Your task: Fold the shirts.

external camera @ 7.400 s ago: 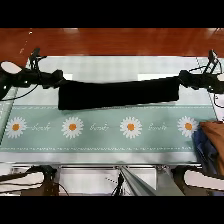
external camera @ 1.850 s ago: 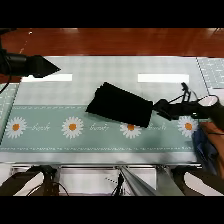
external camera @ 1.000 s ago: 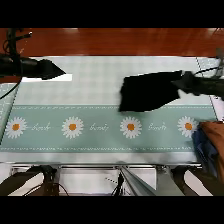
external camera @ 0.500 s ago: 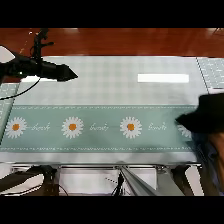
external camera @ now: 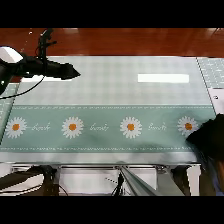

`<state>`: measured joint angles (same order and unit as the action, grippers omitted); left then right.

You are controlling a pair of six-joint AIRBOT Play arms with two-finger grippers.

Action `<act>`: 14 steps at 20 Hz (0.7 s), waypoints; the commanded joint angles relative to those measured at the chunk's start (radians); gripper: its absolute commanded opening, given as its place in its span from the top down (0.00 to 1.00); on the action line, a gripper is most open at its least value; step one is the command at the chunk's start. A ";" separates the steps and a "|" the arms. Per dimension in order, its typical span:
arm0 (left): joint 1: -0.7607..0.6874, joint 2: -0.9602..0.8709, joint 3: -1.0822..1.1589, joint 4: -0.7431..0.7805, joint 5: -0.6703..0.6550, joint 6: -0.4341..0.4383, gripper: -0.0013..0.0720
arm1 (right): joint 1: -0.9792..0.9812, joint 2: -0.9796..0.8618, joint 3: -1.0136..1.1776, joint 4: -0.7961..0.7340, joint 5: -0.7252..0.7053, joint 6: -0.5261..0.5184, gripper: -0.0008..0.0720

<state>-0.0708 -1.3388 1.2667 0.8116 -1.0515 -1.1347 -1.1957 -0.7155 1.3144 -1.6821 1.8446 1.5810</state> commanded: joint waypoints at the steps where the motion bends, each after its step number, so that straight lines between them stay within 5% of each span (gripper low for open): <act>1: 0.000 -0.002 0.000 -0.031 0.066 0.001 0.94 | -0.017 0.015 0.002 -0.110 0.011 -0.031 0.45; 6: 0.000 -0.002 0.000 -0.034 0.072 0.001 0.94 | -0.017 0.020 0.002 -0.052 -0.034 -0.033 0.44; 9: 0.000 -0.002 0.000 -0.034 0.024 0.002 0.93 | -0.017 0.020 0.002 0.247 -0.184 -0.042 0.44; 10: 0.000 -0.002 0.000 -0.034 -0.009 0.002 0.85 | -0.017 0.020 0.002 0.386 -0.245 -0.050 0.44; 11: 0.000 -0.002 0.000 -0.035 -0.040 0.001 0.64 | -0.016 0.018 0.002 0.552 -0.314 -0.083 0.42; 12: 0.000 -0.001 0.000 -0.035 -0.061 0.001 0.32 | -0.011 0.009 0.002 0.698 -0.351 -0.126 0.33; 13: 0.000 0.001 0.000 -0.034 -0.080 0.001 0.18 | 0.019 -0.008 0.002 0.802 -0.357 -0.167 0.33; 14: -0.003 0.005 0.002 -0.033 -0.091 0.001 0.19 | 0.070 -0.027 0.002 0.830 -0.344 -0.177 0.33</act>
<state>-0.0711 -1.3384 1.2667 0.7784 -1.0813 -1.1343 -1.1824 -0.7147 1.3148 -1.1782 1.5841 1.4784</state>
